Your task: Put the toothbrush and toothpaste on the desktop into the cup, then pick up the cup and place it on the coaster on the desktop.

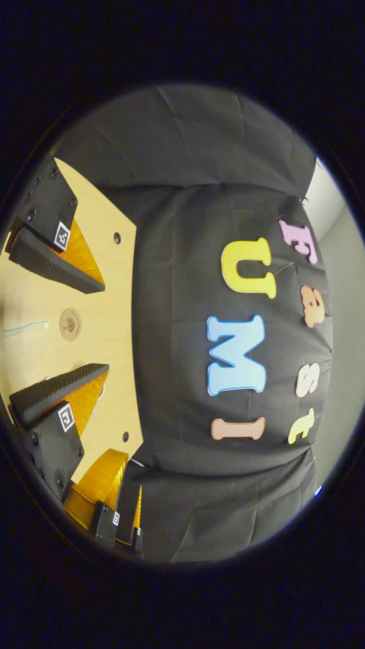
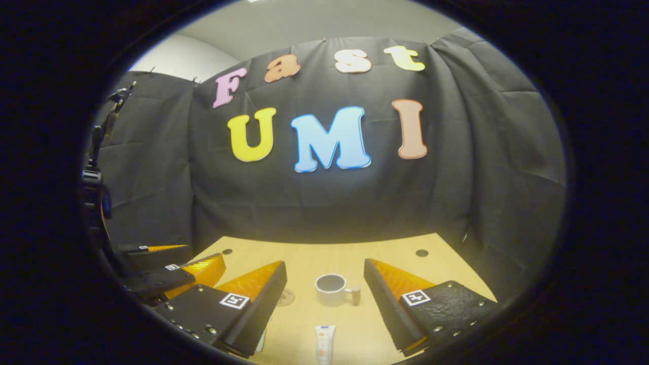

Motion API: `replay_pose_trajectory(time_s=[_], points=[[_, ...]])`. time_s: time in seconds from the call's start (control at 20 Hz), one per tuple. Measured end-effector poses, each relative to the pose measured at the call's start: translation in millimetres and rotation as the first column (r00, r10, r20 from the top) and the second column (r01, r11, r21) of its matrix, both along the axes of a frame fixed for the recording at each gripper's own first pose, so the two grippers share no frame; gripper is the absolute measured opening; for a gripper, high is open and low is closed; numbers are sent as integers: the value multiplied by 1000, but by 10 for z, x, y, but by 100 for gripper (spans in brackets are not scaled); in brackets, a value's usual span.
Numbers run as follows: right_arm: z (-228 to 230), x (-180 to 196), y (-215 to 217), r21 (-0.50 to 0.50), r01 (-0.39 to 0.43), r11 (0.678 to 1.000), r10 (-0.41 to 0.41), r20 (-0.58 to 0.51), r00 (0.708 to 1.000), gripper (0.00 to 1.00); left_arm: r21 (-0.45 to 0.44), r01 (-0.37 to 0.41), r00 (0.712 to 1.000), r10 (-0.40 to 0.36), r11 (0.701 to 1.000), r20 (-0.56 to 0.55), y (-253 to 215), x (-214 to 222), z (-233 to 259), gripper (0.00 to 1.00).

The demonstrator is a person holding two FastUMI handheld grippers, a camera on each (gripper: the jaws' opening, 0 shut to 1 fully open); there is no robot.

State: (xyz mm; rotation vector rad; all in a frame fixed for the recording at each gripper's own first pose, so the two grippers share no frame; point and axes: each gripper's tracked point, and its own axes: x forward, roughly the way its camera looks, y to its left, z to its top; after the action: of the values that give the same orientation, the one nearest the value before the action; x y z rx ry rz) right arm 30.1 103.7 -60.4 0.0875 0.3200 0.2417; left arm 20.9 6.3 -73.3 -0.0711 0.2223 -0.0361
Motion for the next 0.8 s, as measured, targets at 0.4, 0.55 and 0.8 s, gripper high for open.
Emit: replay_pose_trajectory(time_s=[0.4, 0.55, 0.8], points=[[-796, -114, 130, -47, -52, 998, 38, -264, 964, 94, -25, 31, 968, -36, 999, -249, 4, 5, -997, 93], [-990, -101, 130, -64, -58, 996, 35, -318, 947, 94, -47, 29, 943, -43, 998, -331, -1, 22, -1340, 93], [-1452, -158, 130, -80, -75, 994, 28, -476, 879, 94, -123, 36, 843, -96, 992, -529, -125, -21, -1998, 95]])
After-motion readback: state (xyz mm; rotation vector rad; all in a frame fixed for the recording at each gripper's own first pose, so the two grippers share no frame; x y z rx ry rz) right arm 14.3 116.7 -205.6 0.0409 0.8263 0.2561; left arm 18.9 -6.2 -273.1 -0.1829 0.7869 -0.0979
